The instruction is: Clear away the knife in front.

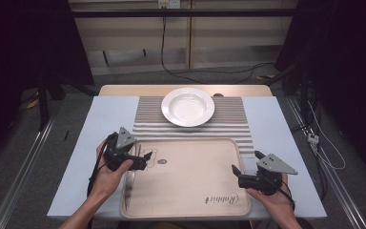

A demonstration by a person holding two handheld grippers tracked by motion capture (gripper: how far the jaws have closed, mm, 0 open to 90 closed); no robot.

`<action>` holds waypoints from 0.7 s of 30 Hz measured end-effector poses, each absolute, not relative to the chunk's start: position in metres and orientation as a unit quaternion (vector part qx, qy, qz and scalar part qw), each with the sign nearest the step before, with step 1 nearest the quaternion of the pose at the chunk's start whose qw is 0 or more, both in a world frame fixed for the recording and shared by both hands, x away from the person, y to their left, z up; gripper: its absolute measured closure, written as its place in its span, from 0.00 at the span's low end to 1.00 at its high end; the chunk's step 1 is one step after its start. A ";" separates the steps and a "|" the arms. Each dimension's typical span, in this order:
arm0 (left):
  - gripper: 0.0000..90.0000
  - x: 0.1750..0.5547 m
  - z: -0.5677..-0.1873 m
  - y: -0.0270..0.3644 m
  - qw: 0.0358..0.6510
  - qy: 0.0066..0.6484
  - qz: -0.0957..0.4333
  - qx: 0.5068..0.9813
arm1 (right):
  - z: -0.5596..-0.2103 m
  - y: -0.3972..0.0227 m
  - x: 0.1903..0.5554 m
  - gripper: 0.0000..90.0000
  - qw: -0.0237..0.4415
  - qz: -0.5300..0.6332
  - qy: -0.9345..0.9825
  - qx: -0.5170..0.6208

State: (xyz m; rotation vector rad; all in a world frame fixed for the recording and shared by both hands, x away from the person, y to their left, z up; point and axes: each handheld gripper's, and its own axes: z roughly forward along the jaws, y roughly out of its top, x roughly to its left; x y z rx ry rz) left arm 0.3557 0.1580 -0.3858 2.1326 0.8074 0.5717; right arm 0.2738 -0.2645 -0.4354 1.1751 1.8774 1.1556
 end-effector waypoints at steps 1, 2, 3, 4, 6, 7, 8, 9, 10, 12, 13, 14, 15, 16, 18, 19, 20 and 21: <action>0.06 0.352 -0.385 0.160 0.386 0.320 0.230 0.834 | -0.435 -0.265 0.274 0.07 0.317 0.439 0.712 0.447; 0.07 0.348 -0.385 0.162 0.390 0.318 0.237 0.831 | -0.435 -0.265 0.274 0.07 0.317 0.439 0.712 0.448; 0.07 0.345 -0.385 0.164 0.392 0.317 0.241 0.829 | -0.435 -0.265 0.274 0.07 0.317 0.439 0.711 0.449; 0.07 0.343 -0.385 0.166 0.398 0.318 0.241 0.826 | -0.435 -0.266 0.274 0.07 0.318 0.439 0.711 0.449; 0.07 0.341 -0.384 0.170 0.401 0.328 0.242 0.820 | -0.435 -0.265 0.274 0.07 0.319 0.440 0.709 0.450; 0.07 0.340 -0.383 0.172 0.399 0.334 0.242 0.819 | -0.434 -0.265 0.274 0.07 0.320 0.440 0.708 0.449; 0.07 0.338 -0.384 0.175 0.404 0.338 0.240 0.815 | -0.434 -0.264 0.274 0.07 0.320 0.441 0.708 0.449; 0.07 0.336 -0.385 0.177 0.409 0.341 0.242 0.811 | -0.434 -0.264 0.274 0.07 0.319 0.441 0.708 0.449; 0.07 0.333 -0.386 0.180 0.417 0.346 0.245 0.804 | -0.434 -0.264 0.274 0.07 0.319 0.440 0.709 0.449; 0.07 0.328 -0.387 0.186 0.428 0.349 0.246 0.797 | -0.435 -0.265 0.273 0.07 0.319 0.440 0.709 0.450; 0.07 0.326 -0.388 0.188 0.426 0.353 0.247 0.796 | -0.435 -0.265 0.273 0.07 0.319 0.439 0.708 0.451; 0.07 0.325 -0.389 0.190 0.424 0.359 0.249 0.793 | -0.435 -0.266 0.273 0.07 0.320 0.439 0.708 0.451; 0.07 0.324 -0.390 0.192 0.424 0.362 0.248 0.792 | -0.435 -0.266 0.273 0.07 0.320 0.438 0.708 0.452; 0.07 0.323 -0.392 0.193 0.426 0.365 0.249 0.790 | -0.435 -0.266 0.273 0.07 0.320 0.438 0.707 0.453; 0.07 0.318 -0.396 0.196 0.424 0.372 0.254 0.786 | -0.435 -0.266 0.272 0.07 0.320 0.437 0.708 0.453; 0.07 0.316 -0.399 0.198 0.427 0.375 0.255 0.782 | -0.435 -0.266 0.272 0.07 0.320 0.437 0.708 0.453; 0.07 0.315 -0.401 0.199 0.426 0.376 0.252 0.783 | -0.435 -0.266 0.271 0.07 0.319 0.438 0.708 0.453; 0.07 0.314 -0.405 0.202 0.427 0.385 0.251 0.779 | -0.435 -0.267 0.271 0.07 0.319 0.438 0.708 0.453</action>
